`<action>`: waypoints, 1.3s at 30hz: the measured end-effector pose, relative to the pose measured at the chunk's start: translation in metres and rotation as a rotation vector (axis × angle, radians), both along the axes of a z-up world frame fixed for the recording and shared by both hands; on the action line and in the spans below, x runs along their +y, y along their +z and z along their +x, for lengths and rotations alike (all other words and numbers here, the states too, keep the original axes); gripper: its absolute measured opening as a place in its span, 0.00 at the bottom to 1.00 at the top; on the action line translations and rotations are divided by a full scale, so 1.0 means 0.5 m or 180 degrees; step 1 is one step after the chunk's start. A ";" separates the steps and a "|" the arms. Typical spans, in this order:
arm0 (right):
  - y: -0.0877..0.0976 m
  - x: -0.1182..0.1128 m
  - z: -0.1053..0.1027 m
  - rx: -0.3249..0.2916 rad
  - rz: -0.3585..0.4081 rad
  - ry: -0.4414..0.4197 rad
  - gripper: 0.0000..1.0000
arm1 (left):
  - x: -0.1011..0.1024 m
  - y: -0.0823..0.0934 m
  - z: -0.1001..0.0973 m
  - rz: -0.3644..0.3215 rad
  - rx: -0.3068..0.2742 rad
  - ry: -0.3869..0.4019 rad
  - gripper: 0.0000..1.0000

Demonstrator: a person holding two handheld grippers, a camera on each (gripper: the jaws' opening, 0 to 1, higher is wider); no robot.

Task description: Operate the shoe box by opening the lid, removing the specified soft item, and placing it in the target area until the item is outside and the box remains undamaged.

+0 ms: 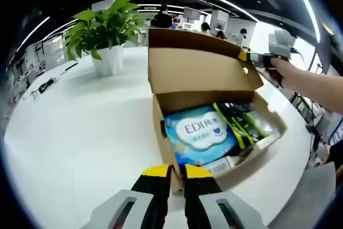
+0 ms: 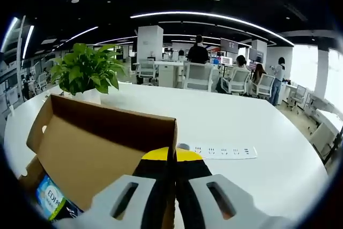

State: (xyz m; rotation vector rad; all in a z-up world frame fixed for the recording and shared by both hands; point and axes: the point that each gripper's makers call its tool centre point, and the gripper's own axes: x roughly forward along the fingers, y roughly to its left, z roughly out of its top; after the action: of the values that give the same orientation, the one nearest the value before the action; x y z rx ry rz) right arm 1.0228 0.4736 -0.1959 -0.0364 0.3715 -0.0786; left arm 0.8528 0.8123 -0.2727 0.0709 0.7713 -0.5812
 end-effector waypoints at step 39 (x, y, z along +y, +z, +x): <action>-0.171 -0.008 0.038 0.1059 0.0135 0.0197 0.00 | 0.003 -0.002 0.005 -0.0063 -0.0006 0.0071 0.08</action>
State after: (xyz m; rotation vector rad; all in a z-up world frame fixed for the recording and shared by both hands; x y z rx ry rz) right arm 1.0420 0.4695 -0.2814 -0.0190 0.7041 -0.0027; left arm 0.8551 0.8137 -0.2738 0.0445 0.7635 -0.5675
